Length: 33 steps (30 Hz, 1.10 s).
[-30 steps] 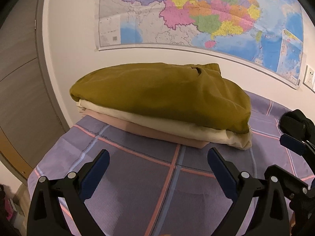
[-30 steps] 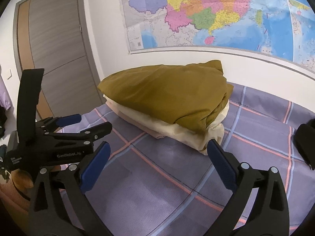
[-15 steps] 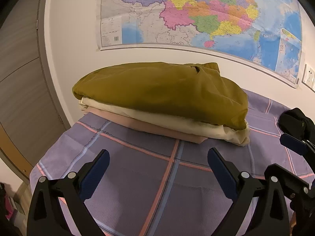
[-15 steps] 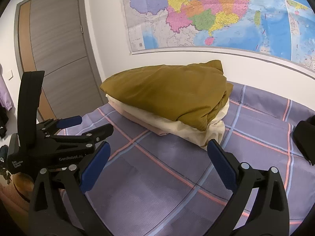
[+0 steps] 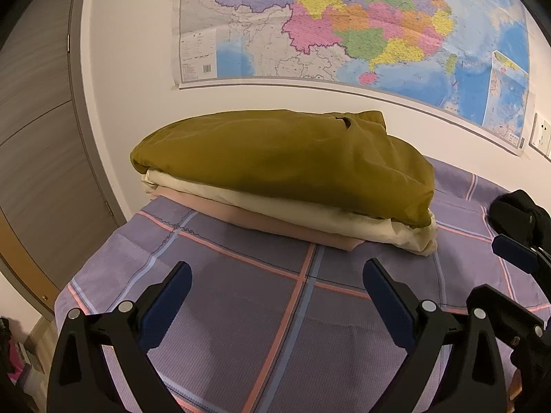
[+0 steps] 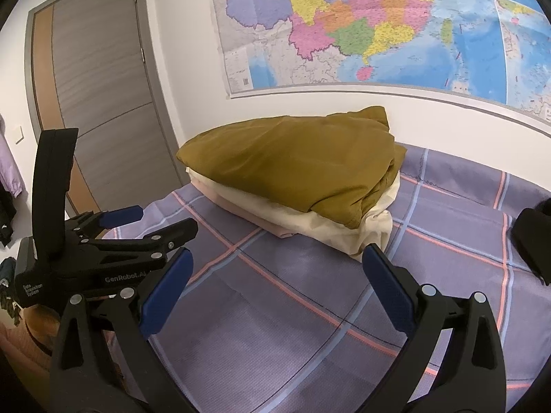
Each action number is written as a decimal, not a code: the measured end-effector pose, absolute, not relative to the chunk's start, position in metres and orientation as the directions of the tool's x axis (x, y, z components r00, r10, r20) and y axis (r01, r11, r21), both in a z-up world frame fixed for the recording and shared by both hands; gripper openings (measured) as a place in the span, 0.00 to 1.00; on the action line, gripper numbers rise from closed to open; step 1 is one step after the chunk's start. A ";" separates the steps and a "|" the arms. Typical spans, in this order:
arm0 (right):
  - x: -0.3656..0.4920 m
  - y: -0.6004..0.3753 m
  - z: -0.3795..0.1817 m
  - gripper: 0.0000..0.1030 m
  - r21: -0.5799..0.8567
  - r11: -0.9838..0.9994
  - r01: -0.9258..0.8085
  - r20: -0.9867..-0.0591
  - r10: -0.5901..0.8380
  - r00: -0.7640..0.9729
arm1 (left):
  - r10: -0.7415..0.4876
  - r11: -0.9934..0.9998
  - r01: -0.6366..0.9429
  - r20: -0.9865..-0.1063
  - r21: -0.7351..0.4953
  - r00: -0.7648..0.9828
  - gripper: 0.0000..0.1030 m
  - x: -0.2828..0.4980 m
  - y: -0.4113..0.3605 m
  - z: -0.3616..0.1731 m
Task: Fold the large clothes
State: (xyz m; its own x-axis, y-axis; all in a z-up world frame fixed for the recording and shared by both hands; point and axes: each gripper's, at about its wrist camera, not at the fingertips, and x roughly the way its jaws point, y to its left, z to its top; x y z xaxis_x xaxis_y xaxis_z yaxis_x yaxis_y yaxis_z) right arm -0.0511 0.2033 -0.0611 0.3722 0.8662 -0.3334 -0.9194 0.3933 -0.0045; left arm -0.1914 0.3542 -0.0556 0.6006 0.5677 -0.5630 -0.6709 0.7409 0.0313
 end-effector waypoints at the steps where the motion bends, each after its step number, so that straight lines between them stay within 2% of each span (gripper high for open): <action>1: -0.051 0.203 -0.061 0.94 -0.001 0.392 -0.920 -0.333 0.867 0.370 | 0.568 0.741 -0.671 -0.562 0.032 0.601 0.93 -0.192 0.354 -0.056; 33: -0.056 0.204 -0.063 0.94 0.004 0.400 -0.916 -0.334 0.865 0.376 | 0.567 0.749 -0.661 -0.556 0.041 0.608 0.93 -0.191 0.353 -0.055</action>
